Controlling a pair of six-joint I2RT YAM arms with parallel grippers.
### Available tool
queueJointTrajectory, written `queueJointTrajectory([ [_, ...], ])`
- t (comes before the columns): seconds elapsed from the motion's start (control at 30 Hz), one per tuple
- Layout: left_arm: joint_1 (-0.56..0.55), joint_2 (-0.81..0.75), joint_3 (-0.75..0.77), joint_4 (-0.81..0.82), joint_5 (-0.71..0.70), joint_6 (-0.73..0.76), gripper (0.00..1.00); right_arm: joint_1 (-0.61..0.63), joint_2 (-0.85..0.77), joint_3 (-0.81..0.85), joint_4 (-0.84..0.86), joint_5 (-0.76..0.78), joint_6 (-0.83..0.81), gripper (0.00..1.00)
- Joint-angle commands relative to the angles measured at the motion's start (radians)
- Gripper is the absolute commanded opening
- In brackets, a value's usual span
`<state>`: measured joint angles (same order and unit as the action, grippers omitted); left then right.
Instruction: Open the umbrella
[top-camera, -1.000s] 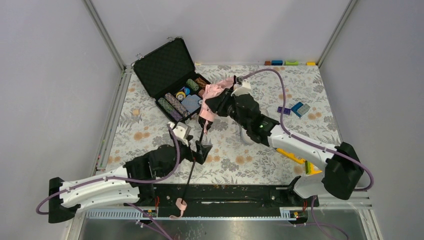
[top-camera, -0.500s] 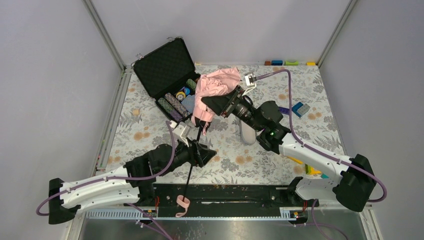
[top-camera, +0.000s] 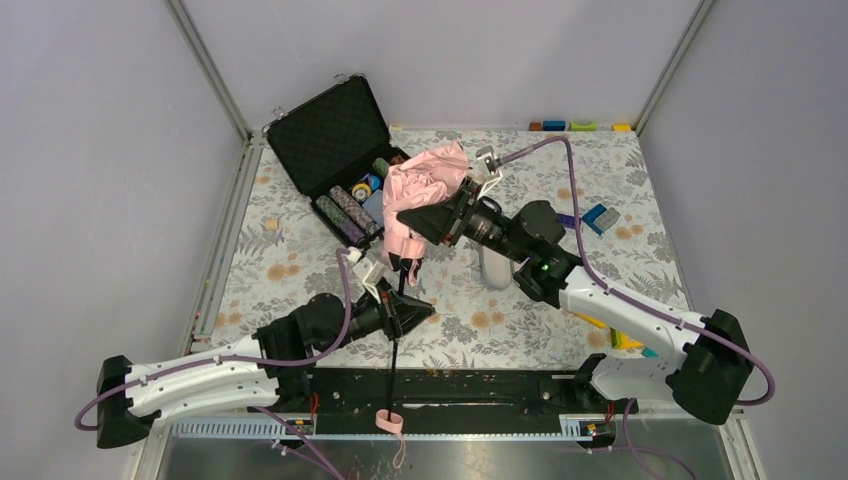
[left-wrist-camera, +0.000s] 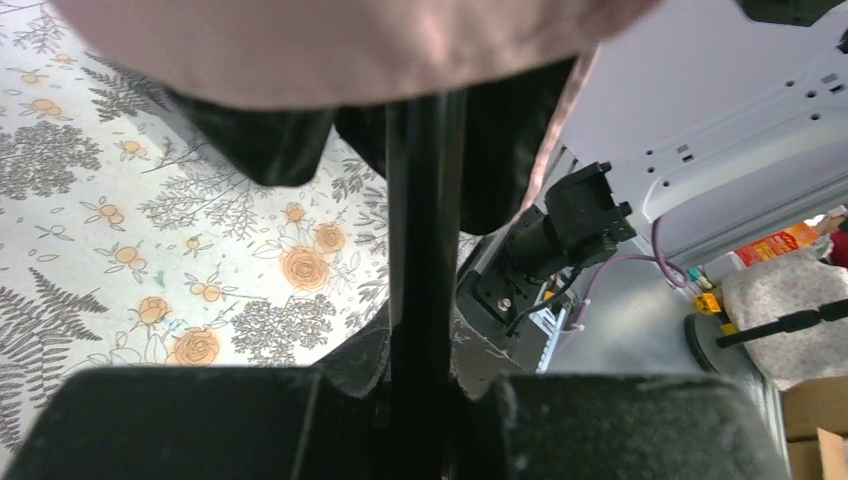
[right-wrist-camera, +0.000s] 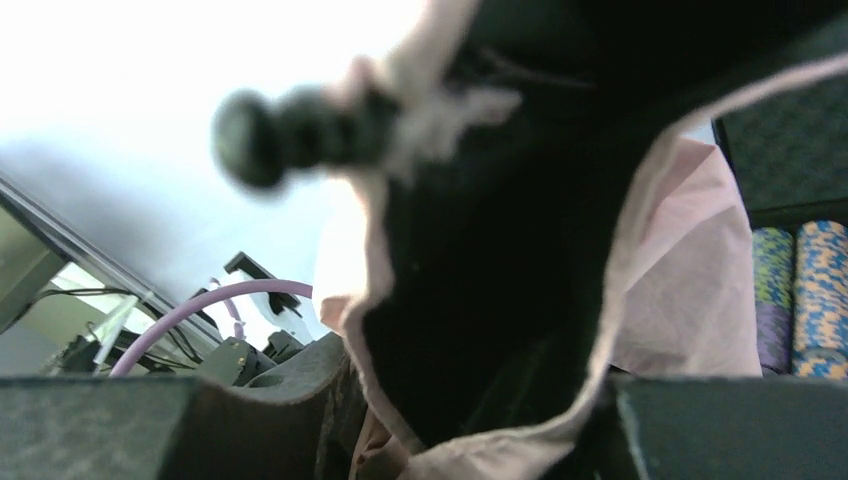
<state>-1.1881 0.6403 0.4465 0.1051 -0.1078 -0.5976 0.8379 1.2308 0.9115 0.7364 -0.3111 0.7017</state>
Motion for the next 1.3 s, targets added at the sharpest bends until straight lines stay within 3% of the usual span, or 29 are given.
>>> queueJointTrajectory([
  [0.0,0.005,-0.033,-0.046,0.167,-0.134,0.02,0.0,-0.005,-0.076,0.028,-0.093,0.067,-0.116,0.17],
  [0.07,0.005,-0.032,-0.065,0.193,-0.209,0.032,0.0,-0.005,-0.102,0.011,-0.158,0.125,-0.147,0.22],
  [0.1,0.005,-0.03,-0.071,0.204,-0.236,0.044,0.0,-0.005,-0.113,0.006,-0.193,0.152,-0.161,0.31],
  [0.2,0.005,-0.019,-0.075,0.216,-0.306,0.074,0.0,-0.005,-0.14,0.021,-0.324,0.239,-0.18,0.71],
  [0.27,0.005,-0.011,-0.079,0.227,-0.341,0.088,0.0,-0.005,-0.155,0.018,-0.365,0.276,-0.174,0.81],
  [0.37,0.005,-0.004,-0.089,0.249,-0.387,0.09,0.0,-0.003,-0.175,0.011,-0.412,0.332,-0.147,0.87],
  [0.47,0.005,0.014,-0.085,0.251,-0.405,0.102,0.0,0.031,-0.182,0.019,-0.453,0.4,-0.146,0.87],
  [0.6,0.005,0.036,-0.071,0.23,-0.428,0.102,0.0,0.173,-0.143,0.128,-0.578,0.555,-0.253,0.84],
  [0.87,0.005,0.068,-0.047,0.187,-0.463,0.08,0.0,0.325,-0.015,0.304,-0.708,0.684,-0.327,0.64],
  [1.07,0.005,0.067,-0.046,0.183,-0.464,0.068,0.0,0.366,0.05,0.374,-0.797,0.753,-0.341,0.53],
  [1.27,0.005,0.072,-0.045,0.188,-0.46,0.065,0.0,0.366,0.093,0.402,-0.822,0.735,-0.329,0.48],
])
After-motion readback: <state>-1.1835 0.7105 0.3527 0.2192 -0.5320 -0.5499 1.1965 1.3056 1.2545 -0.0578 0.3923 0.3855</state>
